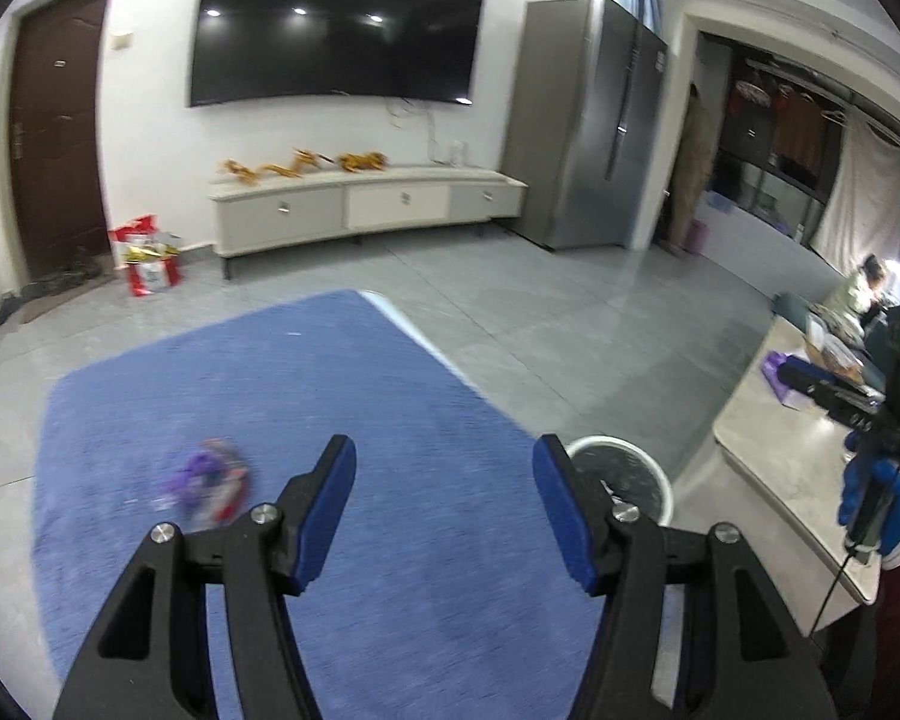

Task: Collect trash
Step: 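Move both tools back over the rug toward the purple wrapper bundle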

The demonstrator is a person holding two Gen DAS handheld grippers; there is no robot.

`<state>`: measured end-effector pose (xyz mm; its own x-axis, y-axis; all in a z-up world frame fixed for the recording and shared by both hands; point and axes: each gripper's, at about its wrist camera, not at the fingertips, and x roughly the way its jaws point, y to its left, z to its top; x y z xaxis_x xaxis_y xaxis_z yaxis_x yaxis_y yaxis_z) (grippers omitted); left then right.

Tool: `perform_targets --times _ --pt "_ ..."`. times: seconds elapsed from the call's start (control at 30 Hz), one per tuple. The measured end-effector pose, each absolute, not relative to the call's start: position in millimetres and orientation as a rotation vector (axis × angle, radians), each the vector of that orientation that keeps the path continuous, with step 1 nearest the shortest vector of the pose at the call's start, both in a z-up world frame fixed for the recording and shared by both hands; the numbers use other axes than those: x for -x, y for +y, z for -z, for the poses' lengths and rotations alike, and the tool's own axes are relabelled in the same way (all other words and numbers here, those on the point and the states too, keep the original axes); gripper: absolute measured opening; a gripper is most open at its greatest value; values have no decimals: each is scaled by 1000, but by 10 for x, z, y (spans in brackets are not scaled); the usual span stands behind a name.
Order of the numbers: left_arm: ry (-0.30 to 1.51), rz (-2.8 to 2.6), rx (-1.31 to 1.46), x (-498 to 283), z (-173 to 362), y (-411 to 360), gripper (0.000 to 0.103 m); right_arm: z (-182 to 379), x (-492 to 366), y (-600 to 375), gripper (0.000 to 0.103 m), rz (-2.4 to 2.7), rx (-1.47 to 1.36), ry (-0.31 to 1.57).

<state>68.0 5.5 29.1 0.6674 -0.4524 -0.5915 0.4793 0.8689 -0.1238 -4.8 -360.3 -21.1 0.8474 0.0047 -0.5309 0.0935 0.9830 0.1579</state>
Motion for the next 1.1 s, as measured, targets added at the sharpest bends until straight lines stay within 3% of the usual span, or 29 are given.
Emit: perform_targets --times 0.5,1.1 --pt "585 361 7 -448 -490 1431 65 -194 -210 -2771 62 -74 -87 528" --pt "690 262 86 -792 92 2160 65 -50 -733 -1911 63 -223 4 612"
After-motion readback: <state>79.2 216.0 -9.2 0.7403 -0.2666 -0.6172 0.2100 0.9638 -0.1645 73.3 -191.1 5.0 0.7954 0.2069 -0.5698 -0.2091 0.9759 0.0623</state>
